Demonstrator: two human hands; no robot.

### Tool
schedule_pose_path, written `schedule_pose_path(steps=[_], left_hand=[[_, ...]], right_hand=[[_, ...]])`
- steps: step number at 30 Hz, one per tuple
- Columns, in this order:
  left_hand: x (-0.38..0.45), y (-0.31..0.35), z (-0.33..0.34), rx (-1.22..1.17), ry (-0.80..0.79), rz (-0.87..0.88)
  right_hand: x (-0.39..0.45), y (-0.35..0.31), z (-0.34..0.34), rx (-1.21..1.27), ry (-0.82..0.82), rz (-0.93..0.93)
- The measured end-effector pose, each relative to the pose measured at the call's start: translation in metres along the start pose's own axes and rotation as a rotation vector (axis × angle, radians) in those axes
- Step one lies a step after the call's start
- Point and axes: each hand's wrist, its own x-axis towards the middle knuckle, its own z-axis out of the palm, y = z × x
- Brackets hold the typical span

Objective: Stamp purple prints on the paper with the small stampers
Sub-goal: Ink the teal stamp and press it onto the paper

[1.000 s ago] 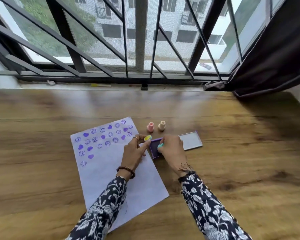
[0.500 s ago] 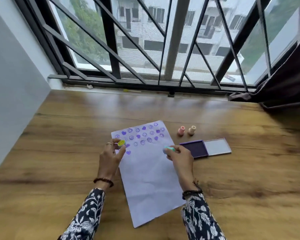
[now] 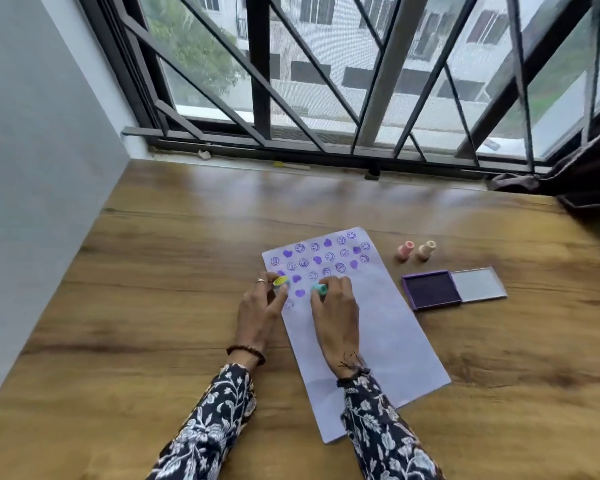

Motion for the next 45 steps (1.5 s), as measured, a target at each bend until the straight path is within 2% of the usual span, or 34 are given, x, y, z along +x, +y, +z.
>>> schedule_pose_path(steps=[11, 16, 20, 24, 28, 31, 35, 40, 42, 45], left_hand=[[0.004, -0.007, 0.004, 0.054, 0.05, 0.048], [0.004, -0.008, 0.003, 0.053, 0.037, 0.06], [0.005, -0.005, 0.001, -0.018, 0.019, -0.011], [0.006, 0.003, -0.006, -0.112, -0.038, -0.09], [0.0, 0.02, -0.013, -0.26, -0.061, -0.136], [-0.01, 0.035, -0.01, -0.388, -0.119, -0.196], [-0.02, 0.055, 0.007, -0.499, -0.28, -0.272], [-0.028, 0.074, 0.033, -0.628, -0.44, -0.387], [-0.028, 0.078, 0.041, -0.628, -0.414, -0.358], [-0.02, 0.072, 0.045, -0.566, -0.264, -0.28]], right_hand=[[0.012, -0.003, -0.001, -0.176, -0.08, -0.016], [0.028, -0.007, -0.005, -0.268, -0.188, -0.048], [0.038, -0.009, -0.008, -0.31, -0.28, -0.097], [0.049, 0.003, -0.023, -0.052, -0.317, 0.044], [0.039, 0.017, -0.043, 0.621, -0.237, 0.361], [0.024, 0.023, -0.057, 0.878, -0.275, 0.425], [0.008, 0.028, -0.08, 1.029, -0.273, 0.381], [0.005, 0.038, -0.104, 1.061, -0.29, 0.268], [0.007, 0.045, -0.109, 1.029, -0.246, 0.268], [0.011, 0.057, -0.112, 0.913, -0.186, 0.305]])
